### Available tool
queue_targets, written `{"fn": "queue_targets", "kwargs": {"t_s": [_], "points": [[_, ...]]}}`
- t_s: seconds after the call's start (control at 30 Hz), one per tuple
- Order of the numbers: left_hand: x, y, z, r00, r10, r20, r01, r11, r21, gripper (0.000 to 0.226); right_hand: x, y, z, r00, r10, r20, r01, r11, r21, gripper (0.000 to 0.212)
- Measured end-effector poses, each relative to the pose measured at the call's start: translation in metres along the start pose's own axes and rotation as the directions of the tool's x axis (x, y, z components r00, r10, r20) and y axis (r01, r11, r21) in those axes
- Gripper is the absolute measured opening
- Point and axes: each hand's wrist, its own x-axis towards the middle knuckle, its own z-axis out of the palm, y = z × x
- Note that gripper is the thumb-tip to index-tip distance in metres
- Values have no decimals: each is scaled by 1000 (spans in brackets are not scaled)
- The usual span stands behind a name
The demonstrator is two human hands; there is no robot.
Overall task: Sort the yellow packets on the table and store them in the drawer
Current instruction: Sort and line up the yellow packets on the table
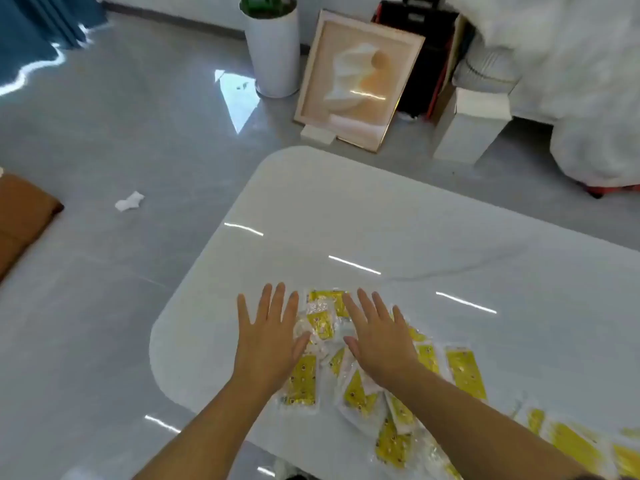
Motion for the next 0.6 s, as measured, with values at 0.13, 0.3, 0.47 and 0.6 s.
{"fn": "queue_targets", "kwargs": {"t_s": [0.13,0.3,0.47,0.6], "points": [[-8,-8,57,988,14,156,-9,999,-32,62,15,-11,41,972,-14,234,-11,995,104,68],[-22,-4,92,964,-45,263,86,986,-143,83,23,-29,80,986,-27,162,-5,981,195,67],[-16,3,93,907,-126,401,250,929,-274,80,38,-23,91,995,-81,58,70,982,174,69],[-13,-4,95,764,-240,600,583,654,-481,35,61,-15,83,986,-133,96,114,978,175,74]]}}
